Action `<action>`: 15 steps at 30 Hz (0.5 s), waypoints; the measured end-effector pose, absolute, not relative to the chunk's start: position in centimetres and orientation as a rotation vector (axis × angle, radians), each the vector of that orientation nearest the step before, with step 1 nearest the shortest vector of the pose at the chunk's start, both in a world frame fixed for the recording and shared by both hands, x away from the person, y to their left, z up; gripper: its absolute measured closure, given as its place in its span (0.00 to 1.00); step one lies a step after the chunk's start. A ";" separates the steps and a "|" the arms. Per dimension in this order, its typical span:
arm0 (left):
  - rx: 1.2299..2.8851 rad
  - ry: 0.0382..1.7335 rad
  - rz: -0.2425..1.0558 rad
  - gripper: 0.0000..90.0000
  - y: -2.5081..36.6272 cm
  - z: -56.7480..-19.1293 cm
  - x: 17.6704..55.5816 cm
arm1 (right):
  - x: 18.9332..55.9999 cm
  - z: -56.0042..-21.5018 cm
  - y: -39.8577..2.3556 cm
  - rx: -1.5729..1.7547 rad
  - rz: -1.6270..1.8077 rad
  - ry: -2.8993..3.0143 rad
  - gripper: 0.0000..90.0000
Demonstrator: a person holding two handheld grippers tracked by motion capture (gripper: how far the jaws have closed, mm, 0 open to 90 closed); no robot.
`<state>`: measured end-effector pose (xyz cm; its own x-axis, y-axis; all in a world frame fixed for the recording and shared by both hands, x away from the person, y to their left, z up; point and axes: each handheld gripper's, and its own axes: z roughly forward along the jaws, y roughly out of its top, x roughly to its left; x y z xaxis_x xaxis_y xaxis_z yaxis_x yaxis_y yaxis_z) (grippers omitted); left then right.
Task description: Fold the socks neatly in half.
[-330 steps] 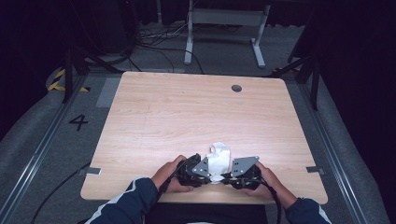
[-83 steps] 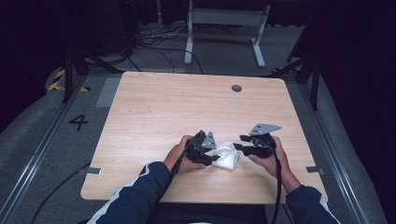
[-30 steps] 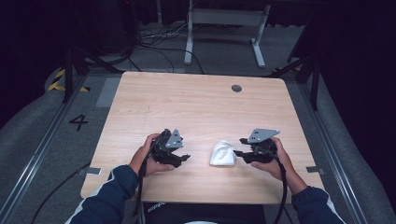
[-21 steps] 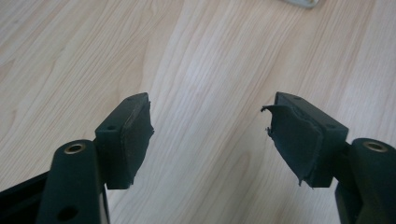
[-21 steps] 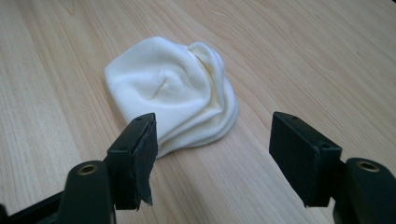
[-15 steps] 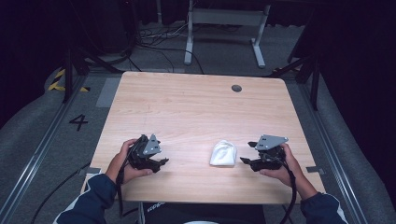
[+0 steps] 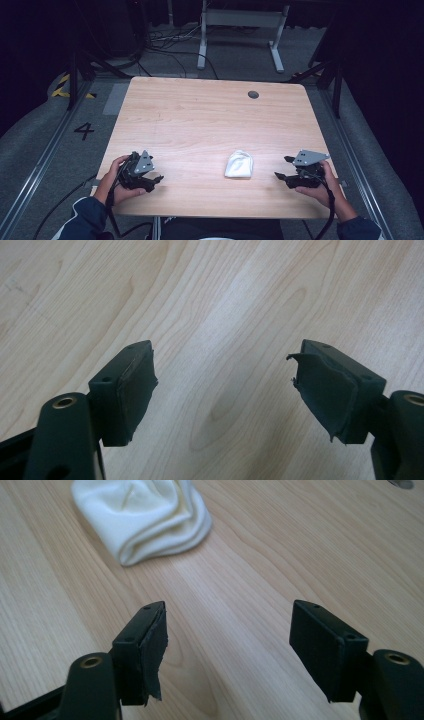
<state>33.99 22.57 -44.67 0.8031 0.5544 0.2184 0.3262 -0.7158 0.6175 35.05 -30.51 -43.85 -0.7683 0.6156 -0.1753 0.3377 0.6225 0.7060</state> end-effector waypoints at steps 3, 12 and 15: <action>2.397 0.673 0.521 0.26 23.4 -44.9 33.8 | 34.7 -44.2 -31.5 0.788 0.948 2.439 0.36; 2.354 0.747 0.471 0.26 25.8 -45.8 33.6 | 33.3 -46.1 -34.8 0.901 0.953 2.427 0.34; 2.347 0.780 0.455 0.25 26.7 -46.3 33.5 | 32.9 -46.8 -35.9 0.951 0.970 2.419 0.33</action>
